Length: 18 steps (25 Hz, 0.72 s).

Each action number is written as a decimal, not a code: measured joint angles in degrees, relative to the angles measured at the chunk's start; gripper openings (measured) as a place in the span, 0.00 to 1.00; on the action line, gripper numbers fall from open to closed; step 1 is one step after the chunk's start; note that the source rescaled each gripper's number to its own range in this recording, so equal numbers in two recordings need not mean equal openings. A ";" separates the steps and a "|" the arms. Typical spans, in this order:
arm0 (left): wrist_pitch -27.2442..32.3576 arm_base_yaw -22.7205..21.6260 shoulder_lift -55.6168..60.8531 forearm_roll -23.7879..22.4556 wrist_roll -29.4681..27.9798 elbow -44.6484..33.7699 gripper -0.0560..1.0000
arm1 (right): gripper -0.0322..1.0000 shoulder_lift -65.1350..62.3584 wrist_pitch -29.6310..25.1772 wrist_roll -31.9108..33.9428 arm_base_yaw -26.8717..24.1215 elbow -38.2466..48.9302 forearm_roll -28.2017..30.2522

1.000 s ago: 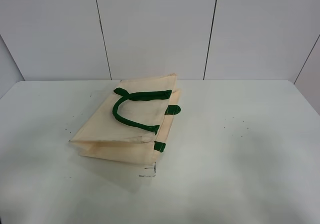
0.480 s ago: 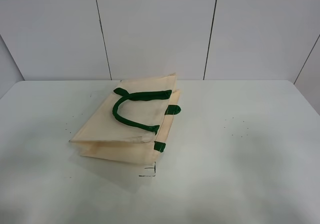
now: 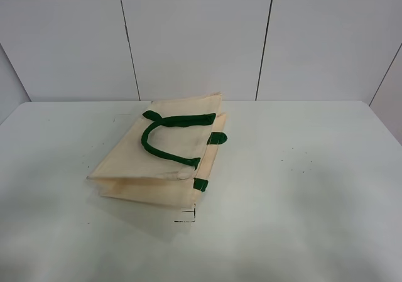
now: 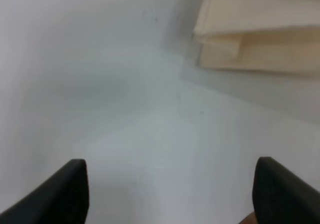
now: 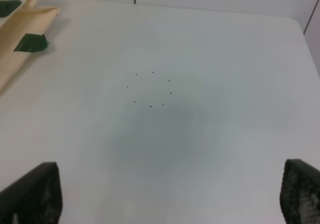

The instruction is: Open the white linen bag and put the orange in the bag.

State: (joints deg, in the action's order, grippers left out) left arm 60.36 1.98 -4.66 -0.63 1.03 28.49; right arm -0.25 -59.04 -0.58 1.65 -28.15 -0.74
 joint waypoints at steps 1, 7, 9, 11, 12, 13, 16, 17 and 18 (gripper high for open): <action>0.00 0.31 0.31 0.00 0.00 0.00 0.87 | 1.00 0.00 0.00 0.00 0.00 0.00 0.00; 0.05 0.70 4.55 0.06 0.00 0.00 0.87 | 1.00 0.00 0.00 0.00 0.00 0.00 0.00; 0.10 0.70 4.80 0.63 0.00 0.00 0.87 | 1.00 0.00 0.00 0.00 0.00 0.00 0.00; 0.05 0.70 4.80 1.17 0.00 0.00 0.87 | 1.00 0.00 0.00 0.00 0.00 0.00 0.00; 0.05 0.70 4.80 1.31 0.00 0.00 0.87 | 1.00 0.00 0.00 0.00 0.00 0.00 0.00; 0.05 0.64 4.80 1.38 0.00 0.00 0.87 | 1.00 0.00 0.00 0.00 0.00 0.00 0.00; 0.05 0.64 4.80 1.44 0.00 0.00 0.87 | 1.00 0.00 0.00 0.00 0.00 0.00 -0.07; 0.05 0.64 4.80 1.44 0.00 0.00 0.87 | 1.00 0.00 0.00 0.00 0.00 0.00 -0.07; 0.05 0.64 4.80 1.44 0.00 0.00 0.87 | 1.00 0.00 0.00 0.00 0.00 0.00 -0.07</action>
State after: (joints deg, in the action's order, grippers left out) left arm 60.41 2.62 0.14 0.80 1.03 28.49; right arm -0.25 -59.04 -0.58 1.65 -28.15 -0.80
